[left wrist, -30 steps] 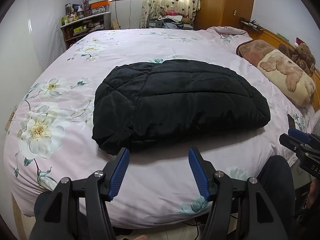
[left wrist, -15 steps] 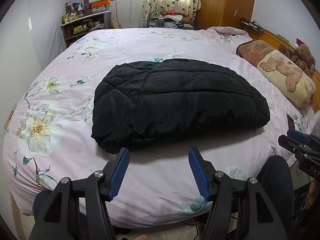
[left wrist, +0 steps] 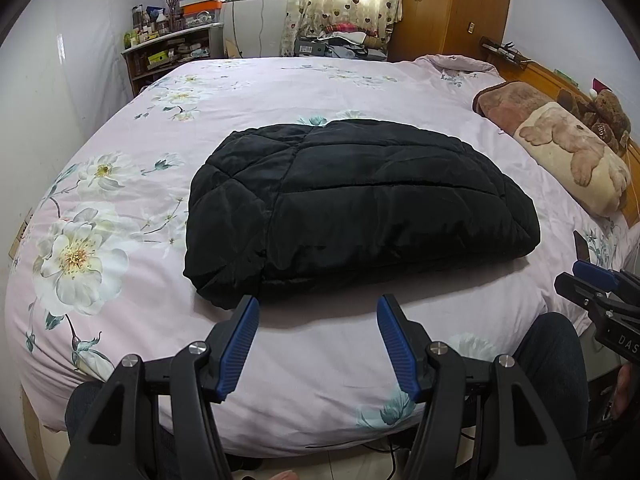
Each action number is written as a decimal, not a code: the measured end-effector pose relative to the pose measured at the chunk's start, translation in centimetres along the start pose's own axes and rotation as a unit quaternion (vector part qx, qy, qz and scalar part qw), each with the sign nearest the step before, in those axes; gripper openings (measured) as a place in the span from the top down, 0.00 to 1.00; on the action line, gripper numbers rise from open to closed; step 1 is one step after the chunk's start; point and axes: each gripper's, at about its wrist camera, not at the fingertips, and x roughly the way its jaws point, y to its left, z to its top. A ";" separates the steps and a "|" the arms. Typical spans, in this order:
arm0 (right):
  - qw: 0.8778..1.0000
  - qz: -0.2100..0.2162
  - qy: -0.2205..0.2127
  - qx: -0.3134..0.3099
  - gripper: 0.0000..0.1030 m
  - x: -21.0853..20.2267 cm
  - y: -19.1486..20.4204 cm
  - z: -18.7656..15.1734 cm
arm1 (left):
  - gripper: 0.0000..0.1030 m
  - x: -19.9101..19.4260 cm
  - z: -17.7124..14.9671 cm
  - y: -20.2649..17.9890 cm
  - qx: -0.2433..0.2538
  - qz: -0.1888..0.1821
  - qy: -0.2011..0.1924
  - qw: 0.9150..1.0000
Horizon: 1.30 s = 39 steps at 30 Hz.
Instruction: Fold large clothes
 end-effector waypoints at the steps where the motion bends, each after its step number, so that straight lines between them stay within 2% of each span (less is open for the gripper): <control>1: 1.000 0.000 0.000 0.000 0.48 0.0 0.1 0.0 | 0.38 0.0 0.0 0.0 0.000 0.000 0.000 1.000; 39: 1.000 -0.001 0.000 -0.002 0.48 -0.1 0.0 -0.2 | 0.38 -0.6 -0.2 -1.1 0.003 0.022 -0.010 1.000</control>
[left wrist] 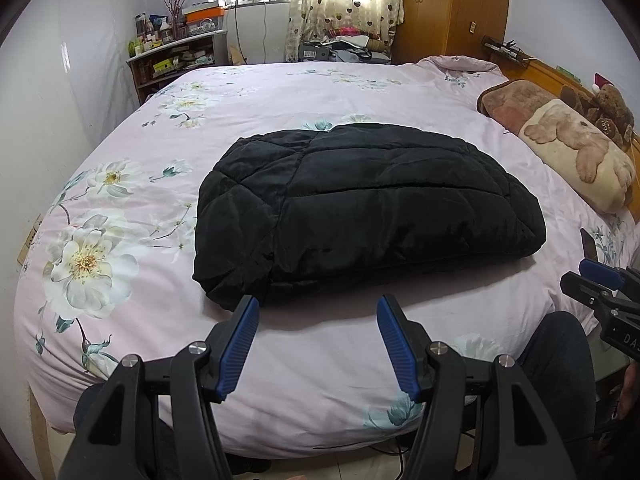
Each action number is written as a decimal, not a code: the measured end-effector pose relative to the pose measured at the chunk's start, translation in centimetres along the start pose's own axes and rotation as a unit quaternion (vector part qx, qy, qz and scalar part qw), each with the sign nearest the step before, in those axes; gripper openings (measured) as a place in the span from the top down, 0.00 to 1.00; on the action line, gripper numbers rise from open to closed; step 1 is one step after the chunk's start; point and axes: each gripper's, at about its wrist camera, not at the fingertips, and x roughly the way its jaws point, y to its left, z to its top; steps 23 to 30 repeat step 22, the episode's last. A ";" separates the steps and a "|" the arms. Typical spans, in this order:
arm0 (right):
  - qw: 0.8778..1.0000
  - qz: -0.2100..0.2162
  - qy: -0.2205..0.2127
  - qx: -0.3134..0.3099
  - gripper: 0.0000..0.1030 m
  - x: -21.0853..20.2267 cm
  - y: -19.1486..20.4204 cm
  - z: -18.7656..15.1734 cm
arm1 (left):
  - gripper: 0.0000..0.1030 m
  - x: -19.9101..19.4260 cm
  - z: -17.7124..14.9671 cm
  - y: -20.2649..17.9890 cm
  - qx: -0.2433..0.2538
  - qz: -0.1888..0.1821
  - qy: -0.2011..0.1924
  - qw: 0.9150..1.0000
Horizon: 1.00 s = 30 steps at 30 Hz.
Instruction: Fold large clothes
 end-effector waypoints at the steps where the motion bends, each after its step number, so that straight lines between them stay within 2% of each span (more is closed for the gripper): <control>1: 1.000 0.000 0.000 0.000 0.48 0.0 0.0 0.0 | 0.38 0.0 0.0 -0.1 0.000 0.001 0.000 1.000; 30: 1.000 -0.001 0.001 0.000 0.48 0.0 0.0 0.0 | 0.38 -0.1 -0.1 0.0 -0.006 0.004 -0.005 1.000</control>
